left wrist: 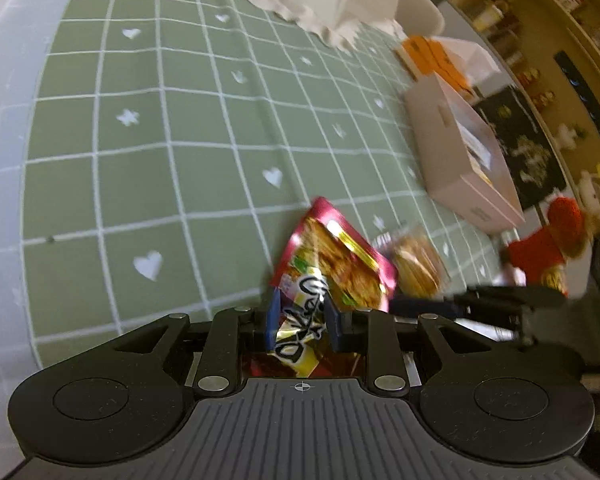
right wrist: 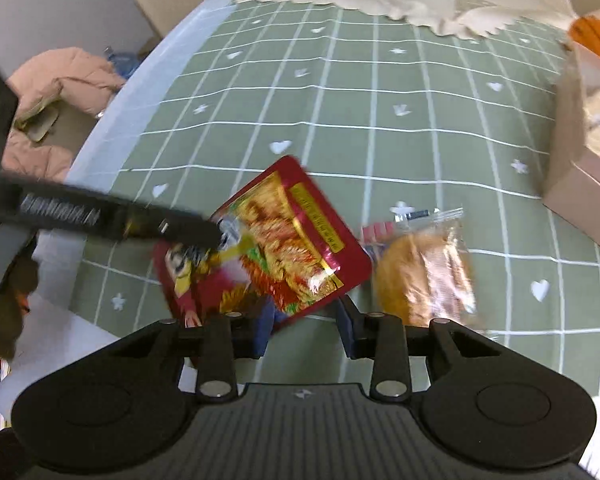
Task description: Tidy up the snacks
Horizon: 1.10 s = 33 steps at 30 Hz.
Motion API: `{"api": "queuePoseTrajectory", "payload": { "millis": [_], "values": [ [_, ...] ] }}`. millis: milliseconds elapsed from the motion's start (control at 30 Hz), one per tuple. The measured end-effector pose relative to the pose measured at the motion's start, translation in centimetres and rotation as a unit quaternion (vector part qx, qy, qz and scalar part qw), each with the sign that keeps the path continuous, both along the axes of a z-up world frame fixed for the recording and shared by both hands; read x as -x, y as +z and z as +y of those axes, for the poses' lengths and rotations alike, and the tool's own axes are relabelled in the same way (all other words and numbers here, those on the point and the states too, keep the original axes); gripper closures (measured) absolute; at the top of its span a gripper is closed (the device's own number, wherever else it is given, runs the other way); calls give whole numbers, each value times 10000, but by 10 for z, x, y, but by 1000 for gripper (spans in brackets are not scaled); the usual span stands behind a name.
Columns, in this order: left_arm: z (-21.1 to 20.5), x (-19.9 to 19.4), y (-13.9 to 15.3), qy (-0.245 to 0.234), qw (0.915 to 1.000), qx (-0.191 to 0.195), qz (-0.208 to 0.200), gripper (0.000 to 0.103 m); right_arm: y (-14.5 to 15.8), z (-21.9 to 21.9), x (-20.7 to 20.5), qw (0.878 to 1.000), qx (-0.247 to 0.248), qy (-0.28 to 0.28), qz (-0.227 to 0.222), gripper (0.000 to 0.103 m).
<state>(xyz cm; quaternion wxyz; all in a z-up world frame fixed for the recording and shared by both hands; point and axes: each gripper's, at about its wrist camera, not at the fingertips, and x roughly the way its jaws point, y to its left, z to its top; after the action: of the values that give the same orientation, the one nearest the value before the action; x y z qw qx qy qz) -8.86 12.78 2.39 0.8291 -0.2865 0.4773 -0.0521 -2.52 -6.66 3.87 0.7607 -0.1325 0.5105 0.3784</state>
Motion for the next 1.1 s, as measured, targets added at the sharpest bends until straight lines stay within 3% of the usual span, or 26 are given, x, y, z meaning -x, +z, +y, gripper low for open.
{"api": "queuePoseTrajectory", "payload": {
  "millis": [167,333,500,767,833,933,967,1067,1100],
  "values": [
    [-8,-3,-2,-297,9995,101,7,73,-2,-8,10,9996,72,15,-281,69],
    [-2,-12,-4,-138,9998,-92,85,76,-3,-13,20,9999,7,58,-148,69],
    [-7,-17,-8,-563,9981,236,83,68,-4,-14,25,9998,7,67,-203,68],
    [-10,-6,0,-438,9984,351,70,67,-3,-18,16,9995,-59,-176,-264,68],
    [-11,-4,7,-357,9992,152,58,70,7,-22,18,9990,-106,-132,-418,68],
    [-17,-1,26,-128,9978,-630,-146,70,25,-37,19,9968,-276,-217,-723,66],
    [-20,-2,34,-74,9969,-740,-272,70,30,-44,18,9958,-305,-294,-815,60],
    [-27,-13,44,-83,9989,-79,-458,70,33,-65,4,9922,-270,-695,-1002,40],
    [-33,-20,41,-173,9988,209,-397,70,30,-70,-1,9917,-210,-799,-981,40]
  ]
}}
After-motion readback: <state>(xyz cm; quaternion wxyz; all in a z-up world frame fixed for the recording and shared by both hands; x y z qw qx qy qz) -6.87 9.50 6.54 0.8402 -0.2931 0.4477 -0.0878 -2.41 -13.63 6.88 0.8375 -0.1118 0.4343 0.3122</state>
